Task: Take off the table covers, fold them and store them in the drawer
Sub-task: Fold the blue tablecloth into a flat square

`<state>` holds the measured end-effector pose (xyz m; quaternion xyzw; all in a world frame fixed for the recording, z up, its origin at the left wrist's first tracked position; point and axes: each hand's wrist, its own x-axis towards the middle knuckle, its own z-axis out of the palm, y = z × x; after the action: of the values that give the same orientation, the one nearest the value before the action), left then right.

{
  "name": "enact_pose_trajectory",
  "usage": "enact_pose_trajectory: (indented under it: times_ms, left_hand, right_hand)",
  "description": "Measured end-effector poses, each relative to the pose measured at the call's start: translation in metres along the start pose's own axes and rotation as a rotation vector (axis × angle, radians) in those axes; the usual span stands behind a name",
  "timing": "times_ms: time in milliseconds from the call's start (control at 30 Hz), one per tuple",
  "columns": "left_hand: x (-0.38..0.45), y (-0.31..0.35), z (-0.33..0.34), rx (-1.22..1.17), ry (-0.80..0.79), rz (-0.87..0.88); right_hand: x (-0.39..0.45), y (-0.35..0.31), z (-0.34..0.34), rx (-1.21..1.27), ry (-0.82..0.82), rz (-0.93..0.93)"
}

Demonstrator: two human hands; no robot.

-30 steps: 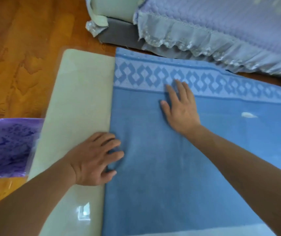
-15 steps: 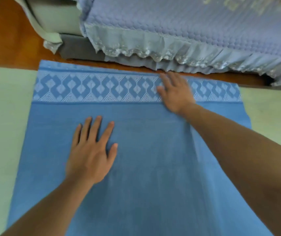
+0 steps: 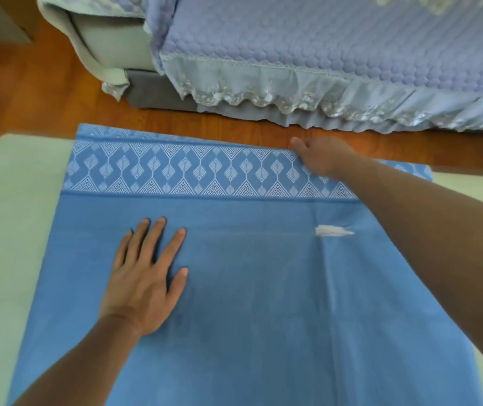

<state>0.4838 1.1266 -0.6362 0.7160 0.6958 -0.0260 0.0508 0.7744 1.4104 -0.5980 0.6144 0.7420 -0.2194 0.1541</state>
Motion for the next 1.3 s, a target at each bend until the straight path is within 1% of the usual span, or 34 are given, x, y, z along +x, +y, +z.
enact_pose_trajectory:
  times_ms: [67,133,300,367,433,500,567,600,700,767,833,867,900,967,1033,1133,1200,1300]
  left_hand:
    - [0.0,0.0,0.001,-0.002,0.002,0.002]
    - [0.0,-0.002,0.003,-0.009,0.008,0.003]
    - [0.001,-0.005,0.005,-0.021,0.004,0.019]
    - [0.0,-0.007,0.005,-0.017,-0.001,0.019]
    - [-0.001,-0.008,0.005,-0.017,-0.009,0.02]
    - [-0.002,-0.008,0.005,-0.018,-0.015,0.022]
    - [0.0,-0.008,0.004,-0.021,-0.019,0.024]
    - [0.0,-0.008,0.004,-0.021,-0.019,0.023]
    - [-0.001,-0.008,0.005,-0.024,-0.022,0.025]
    - [-0.002,-0.009,0.005,-0.027,-0.012,0.027]
    - [-0.001,-0.009,0.006,-0.032,-0.009,0.026]
    - [-0.001,-0.009,0.006,-0.033,-0.002,0.025]
    - [-0.002,-0.01,0.007,-0.033,0.002,0.024]
    - [-0.003,-0.009,0.007,-0.042,0.012,0.02]
    - [-0.003,-0.009,0.006,-0.059,0.037,0.017]
    - [-0.003,-0.007,0.008,-0.101,0.066,0.015]
    - [-0.004,-0.008,0.011,-0.108,0.079,0.007]
    - [-0.005,-0.002,0.0,-0.093,0.121,-0.011]
  right_hand:
    - [0.012,-0.03,-0.006,0.111,-0.098,-0.05]
    - [0.026,-0.045,-0.009,0.19,-0.174,-0.036]
    - [0.057,-0.038,-0.008,0.294,-0.295,0.107]
    - [0.067,-0.032,-0.004,0.269,-0.36,0.169]
    - [0.075,-0.029,-0.002,0.255,-0.364,0.195]
    - [0.089,-0.021,0.008,0.281,-0.324,0.211]
    - [0.087,-0.02,0.006,0.275,-0.291,0.187]
    - [0.084,-0.02,0.002,0.279,-0.303,0.182]
    - [0.081,-0.014,-0.014,0.286,-0.412,0.149]
    - [0.082,-0.007,-0.024,0.297,-0.453,0.08]
    - [0.081,-0.007,-0.037,0.32,-0.452,0.003]
    - [0.076,-0.009,-0.047,0.303,-0.456,-0.036]
    - [0.07,-0.013,-0.058,0.237,-0.453,-0.075]
    - [0.055,-0.017,-0.078,-0.013,-0.399,-0.151]
    - [0.029,-0.022,-0.091,-0.259,-0.268,-0.251]
    - [-0.031,-0.032,-0.102,-0.349,-0.045,-0.372]
    - [-0.087,-0.033,-0.103,-0.355,0.058,-0.463]
    - [-0.17,-0.026,-0.071,-0.447,0.236,-0.606]
